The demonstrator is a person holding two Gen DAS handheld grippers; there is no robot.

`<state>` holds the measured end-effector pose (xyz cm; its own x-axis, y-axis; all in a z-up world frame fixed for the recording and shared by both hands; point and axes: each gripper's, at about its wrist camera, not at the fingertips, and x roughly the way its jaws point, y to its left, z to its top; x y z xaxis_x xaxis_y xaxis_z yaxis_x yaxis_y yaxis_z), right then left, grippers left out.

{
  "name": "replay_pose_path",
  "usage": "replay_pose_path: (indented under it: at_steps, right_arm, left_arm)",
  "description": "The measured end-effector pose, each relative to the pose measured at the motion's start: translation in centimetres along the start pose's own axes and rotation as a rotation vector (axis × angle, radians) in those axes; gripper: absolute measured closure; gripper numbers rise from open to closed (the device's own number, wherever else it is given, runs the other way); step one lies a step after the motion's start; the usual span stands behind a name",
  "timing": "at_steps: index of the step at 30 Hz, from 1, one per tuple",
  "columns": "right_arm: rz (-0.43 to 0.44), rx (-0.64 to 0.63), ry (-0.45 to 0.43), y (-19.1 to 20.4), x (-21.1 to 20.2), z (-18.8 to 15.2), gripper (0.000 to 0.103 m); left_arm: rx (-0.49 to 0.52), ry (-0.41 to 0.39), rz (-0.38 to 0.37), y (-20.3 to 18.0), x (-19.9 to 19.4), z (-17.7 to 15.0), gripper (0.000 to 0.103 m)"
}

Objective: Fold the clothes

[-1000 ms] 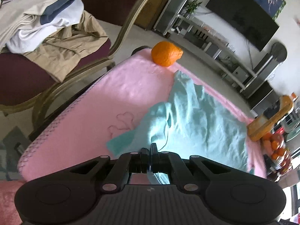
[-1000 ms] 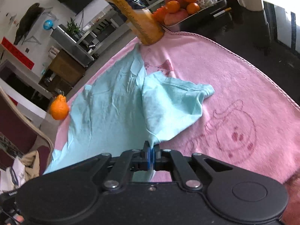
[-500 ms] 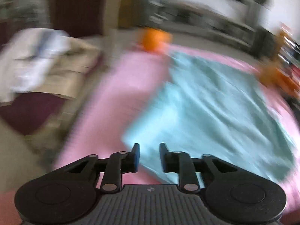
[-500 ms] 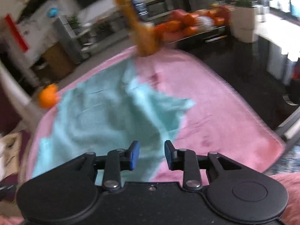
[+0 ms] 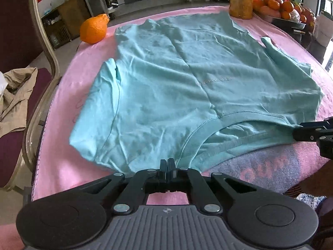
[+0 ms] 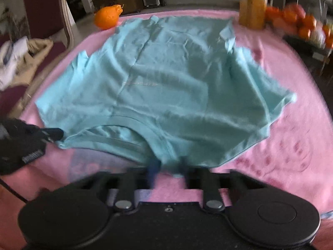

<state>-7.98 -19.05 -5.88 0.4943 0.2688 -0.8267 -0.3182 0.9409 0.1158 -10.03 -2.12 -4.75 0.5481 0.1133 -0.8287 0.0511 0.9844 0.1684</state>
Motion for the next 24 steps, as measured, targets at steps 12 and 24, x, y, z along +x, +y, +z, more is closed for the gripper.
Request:
replay_pose_path:
  at_steps: [12,24]
  right_arm:
    - [0.070,0.088,-0.013,-1.4,-2.7,0.5,0.067]
    - [0.096,0.549,0.018,-8.7,2.1,2.6,0.081]
  left_arm:
    - [-0.133,-0.020,-0.074,3.7,-2.2,1.3,0.082]
    - [-0.295,0.174,0.174,8.0,4.6,3.2,0.093]
